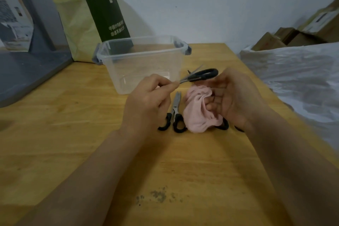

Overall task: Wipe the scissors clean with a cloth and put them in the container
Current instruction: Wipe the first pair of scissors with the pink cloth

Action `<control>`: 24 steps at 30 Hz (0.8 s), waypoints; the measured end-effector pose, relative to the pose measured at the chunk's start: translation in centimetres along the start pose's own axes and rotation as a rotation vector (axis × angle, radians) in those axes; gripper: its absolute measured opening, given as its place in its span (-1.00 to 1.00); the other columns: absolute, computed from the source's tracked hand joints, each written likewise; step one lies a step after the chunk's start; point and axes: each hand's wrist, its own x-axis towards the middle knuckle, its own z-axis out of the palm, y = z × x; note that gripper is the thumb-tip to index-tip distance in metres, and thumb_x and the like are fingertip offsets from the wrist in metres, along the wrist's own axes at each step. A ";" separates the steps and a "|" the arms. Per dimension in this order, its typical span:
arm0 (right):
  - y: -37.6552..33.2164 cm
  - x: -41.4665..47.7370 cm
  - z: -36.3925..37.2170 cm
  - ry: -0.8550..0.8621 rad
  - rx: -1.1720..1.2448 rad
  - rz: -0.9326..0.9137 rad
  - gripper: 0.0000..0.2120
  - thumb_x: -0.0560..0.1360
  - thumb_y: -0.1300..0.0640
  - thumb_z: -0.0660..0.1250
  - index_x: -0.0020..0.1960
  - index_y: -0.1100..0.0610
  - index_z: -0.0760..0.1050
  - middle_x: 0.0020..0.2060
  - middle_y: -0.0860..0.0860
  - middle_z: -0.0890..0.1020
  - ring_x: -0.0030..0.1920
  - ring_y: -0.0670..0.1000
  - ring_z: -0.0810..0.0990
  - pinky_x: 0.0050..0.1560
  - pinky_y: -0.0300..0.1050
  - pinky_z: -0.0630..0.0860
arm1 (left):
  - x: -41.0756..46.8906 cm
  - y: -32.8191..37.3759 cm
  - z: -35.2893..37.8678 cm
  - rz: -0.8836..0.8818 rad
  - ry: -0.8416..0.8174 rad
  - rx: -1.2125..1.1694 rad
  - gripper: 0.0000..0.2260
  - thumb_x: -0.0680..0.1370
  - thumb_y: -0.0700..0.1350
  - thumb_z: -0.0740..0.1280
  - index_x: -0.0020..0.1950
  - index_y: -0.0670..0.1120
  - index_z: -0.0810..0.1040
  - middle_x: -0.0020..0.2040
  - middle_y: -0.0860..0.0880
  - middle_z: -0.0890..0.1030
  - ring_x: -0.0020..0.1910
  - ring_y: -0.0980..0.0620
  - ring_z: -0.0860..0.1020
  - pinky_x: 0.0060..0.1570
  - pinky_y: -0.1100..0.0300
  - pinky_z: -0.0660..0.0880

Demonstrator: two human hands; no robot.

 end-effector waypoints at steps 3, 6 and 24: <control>-0.1 -0.1 -0.2 -0.059 -0.056 0.062 -0.53 0.45 -0.17 0.28 -0.10 0.27 0.60 -0.37 0.09 0.59 -0.51 -0.01 0.45 -0.52 -0.25 0.42 | -0.2 -0.4 -0.2 0.003 -0.029 0.037 -0.79 0.49 -0.35 0.32 0.06 -0.21 0.66 -0.11 -0.15 0.62 -0.17 -0.08 0.56 -0.34 0.08 0.52; 0.5 0.2 -0.1 -0.057 -0.130 0.036 -0.77 0.45 0.07 0.39 -0.17 0.27 0.61 -0.42 0.09 0.55 -0.52 -0.03 0.44 -0.57 -0.25 0.42 | -0.3 -0.7 -0.2 -0.027 -0.023 0.047 -0.82 0.49 -0.31 0.36 0.06 -0.16 0.67 -0.07 -0.13 0.61 -0.12 -0.08 0.57 -0.33 0.05 0.54; 2.1 0.7 1.5 -0.115 0.347 0.114 -0.87 0.47 0.23 0.37 -0.06 0.30 0.58 -0.35 0.12 0.62 -0.46 -0.05 0.57 -0.47 -0.27 0.54 | 1.8 2.3 -0.5 -1.488 0.298 -1.426 -0.73 0.45 -0.27 0.39 0.14 -0.26 0.52 0.09 -0.20 0.64 0.06 -0.07 0.64 0.04 0.13 0.59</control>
